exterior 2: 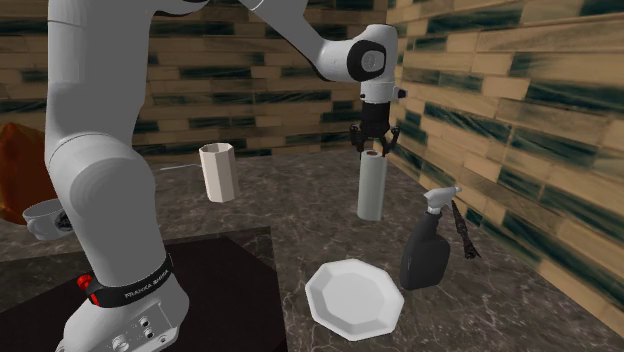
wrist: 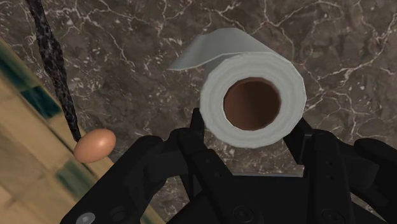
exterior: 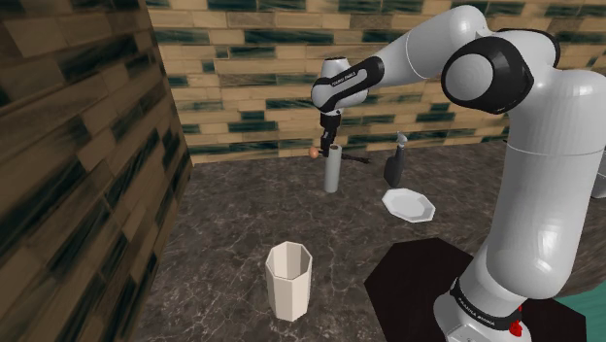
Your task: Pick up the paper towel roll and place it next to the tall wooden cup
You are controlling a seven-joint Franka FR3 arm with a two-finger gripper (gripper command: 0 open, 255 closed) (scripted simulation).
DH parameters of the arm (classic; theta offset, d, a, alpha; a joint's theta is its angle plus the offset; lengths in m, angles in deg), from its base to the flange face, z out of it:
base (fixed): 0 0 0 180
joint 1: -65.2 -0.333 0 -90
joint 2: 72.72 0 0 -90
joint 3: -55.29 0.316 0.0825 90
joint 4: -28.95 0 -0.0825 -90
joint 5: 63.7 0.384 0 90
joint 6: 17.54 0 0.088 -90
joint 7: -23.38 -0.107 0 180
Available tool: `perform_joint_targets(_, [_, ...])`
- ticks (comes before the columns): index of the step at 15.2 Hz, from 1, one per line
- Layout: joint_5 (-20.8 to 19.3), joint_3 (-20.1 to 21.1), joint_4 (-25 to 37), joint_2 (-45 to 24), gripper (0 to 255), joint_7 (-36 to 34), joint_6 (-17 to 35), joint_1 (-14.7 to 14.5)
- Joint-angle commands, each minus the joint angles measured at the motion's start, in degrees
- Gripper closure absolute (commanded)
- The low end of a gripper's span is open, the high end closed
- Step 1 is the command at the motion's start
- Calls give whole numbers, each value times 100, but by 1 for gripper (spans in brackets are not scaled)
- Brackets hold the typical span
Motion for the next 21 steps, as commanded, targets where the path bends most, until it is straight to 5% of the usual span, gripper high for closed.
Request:
perform_joint_targets(1, [0,0,0,0,255,0,0,0])
perform_joint_targets(21, [-93,-31,678,368,255,-41,-1037,-19])
